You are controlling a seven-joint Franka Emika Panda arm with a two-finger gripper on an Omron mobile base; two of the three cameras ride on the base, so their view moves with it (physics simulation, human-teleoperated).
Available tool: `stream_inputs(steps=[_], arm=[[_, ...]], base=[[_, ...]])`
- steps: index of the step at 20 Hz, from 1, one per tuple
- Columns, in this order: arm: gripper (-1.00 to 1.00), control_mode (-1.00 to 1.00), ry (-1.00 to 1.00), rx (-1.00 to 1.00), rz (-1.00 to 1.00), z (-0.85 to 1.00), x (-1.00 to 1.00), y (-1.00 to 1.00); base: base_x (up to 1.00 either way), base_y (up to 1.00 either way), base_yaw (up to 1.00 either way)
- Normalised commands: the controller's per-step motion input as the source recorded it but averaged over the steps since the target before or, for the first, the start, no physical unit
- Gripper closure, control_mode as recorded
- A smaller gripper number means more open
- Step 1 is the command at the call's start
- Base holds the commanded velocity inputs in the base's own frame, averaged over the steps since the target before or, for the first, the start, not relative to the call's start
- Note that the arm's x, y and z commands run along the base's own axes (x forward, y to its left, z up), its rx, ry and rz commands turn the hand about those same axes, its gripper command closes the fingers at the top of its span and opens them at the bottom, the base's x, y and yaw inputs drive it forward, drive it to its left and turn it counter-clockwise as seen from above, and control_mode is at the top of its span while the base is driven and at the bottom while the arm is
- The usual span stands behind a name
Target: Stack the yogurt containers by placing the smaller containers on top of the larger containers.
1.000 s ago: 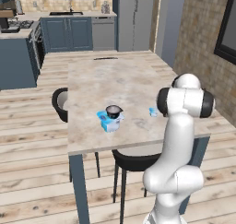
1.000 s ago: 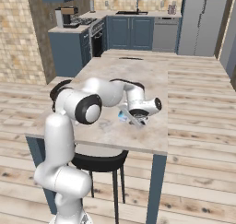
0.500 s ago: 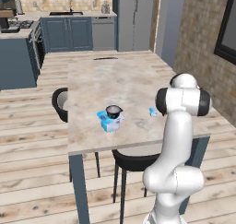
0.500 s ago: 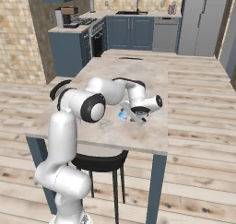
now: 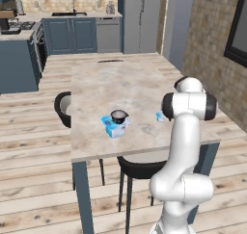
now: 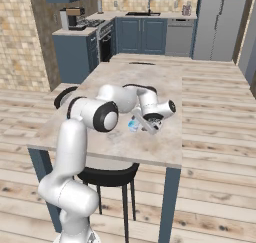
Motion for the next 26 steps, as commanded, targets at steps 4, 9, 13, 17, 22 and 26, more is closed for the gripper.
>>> stream_inputs(steps=[4, 9, 13, 17, 22, 26], arm=[[-1.0, -1.0, 0.05, 0.0, 0.0, -0.06, 0.22, 0.0], [-1.0, -1.0, 0.03, 0.0, 0.0, 0.0, 0.05, 0.03], [-1.0, -1.0, 0.0, 0.0, 0.0, 0.0, 0.0, 0.09], [-1.0, -1.0, 0.0, 0.0, 0.0, 0.0, 0.0, 0.17], [-1.0, -1.0, 0.0, -0.03, 0.0, 0.0, 0.0, 0.25], [-1.0, -1.0, 0.0, -0.02, 0.0, -0.07, 0.0, 0.09]], base=[[0.0, 0.0, 0.0], [0.0, 0.0, 0.0], [0.0, 0.0, 0.0], [0.0, 0.0, 0.0], [0.0, 0.0, 0.0], [0.0, 0.0, 0.0]])
